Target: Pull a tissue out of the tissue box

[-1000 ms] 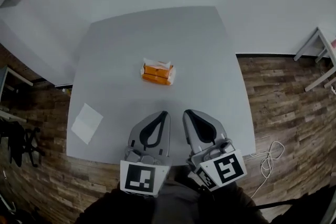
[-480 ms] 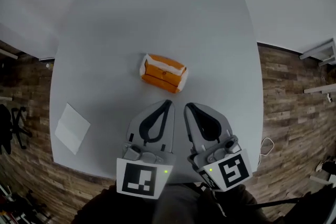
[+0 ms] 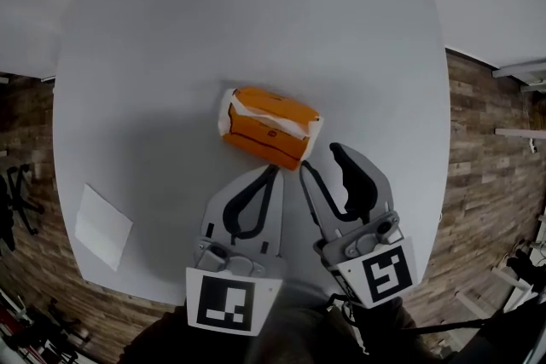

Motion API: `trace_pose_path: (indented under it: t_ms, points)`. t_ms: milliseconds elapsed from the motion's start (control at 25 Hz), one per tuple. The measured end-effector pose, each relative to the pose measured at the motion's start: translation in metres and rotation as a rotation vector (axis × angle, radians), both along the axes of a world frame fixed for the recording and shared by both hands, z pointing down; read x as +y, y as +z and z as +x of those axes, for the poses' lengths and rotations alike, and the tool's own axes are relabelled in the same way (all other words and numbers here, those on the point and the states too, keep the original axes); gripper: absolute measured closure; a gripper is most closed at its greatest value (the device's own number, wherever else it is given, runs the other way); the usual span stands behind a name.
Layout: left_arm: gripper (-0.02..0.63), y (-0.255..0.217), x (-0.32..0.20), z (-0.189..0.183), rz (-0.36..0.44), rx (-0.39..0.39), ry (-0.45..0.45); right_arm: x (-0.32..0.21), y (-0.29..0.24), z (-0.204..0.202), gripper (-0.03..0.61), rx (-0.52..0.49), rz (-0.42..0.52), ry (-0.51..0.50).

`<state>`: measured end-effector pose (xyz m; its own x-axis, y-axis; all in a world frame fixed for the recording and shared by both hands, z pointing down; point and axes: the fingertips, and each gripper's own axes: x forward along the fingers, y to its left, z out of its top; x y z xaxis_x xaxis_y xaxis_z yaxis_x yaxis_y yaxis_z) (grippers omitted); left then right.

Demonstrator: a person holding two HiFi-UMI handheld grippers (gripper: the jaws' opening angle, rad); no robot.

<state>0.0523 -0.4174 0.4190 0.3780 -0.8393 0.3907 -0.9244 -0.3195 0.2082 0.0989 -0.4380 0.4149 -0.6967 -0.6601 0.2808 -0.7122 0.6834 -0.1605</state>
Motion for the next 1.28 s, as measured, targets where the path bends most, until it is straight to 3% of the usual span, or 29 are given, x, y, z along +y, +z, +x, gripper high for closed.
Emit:
trace_pose_path:
  t_ms: [160, 480, 520, 600, 640, 960, 1280]
  points:
    - [0.614, 0.017, -0.009, -0.002, -0.022, 0.015, 0.005, -0.014, 0.018, -0.005, 0.428, 0.074, 0.027, -0.006]
    - [0.614, 0.044, -0.020, 0.000, -0.060, 0.020, 0.026, -0.028, 0.046, -0.014, 0.423, 0.125, 0.015, -0.007]
    - [0.614, 0.048, -0.021, 0.000, -0.065, 0.019, 0.028, -0.029, 0.049, -0.014, 0.431, 0.137, 0.015, 0.002]
    - [0.614, 0.054, -0.023, 0.002, -0.074, 0.023, 0.031, -0.031, 0.050, -0.011, 0.541, 0.140, 0.022, 0.027]
    - [0.614, 0.056, -0.024, 0.003, -0.076, 0.025, 0.035, -0.032, 0.049, -0.011, 0.574, 0.131, 0.026, 0.032]
    - [0.614, 0.082, -0.033, 0.015, -0.113, 0.062, 0.057, -0.023, 0.034, -0.015, 0.574, 0.048, 0.036, -0.034]
    - [0.614, 0.093, -0.037, 0.013, -0.141, 0.078, 0.030, -0.001, -0.015, -0.028, 0.574, -0.088, 0.088, -0.125]
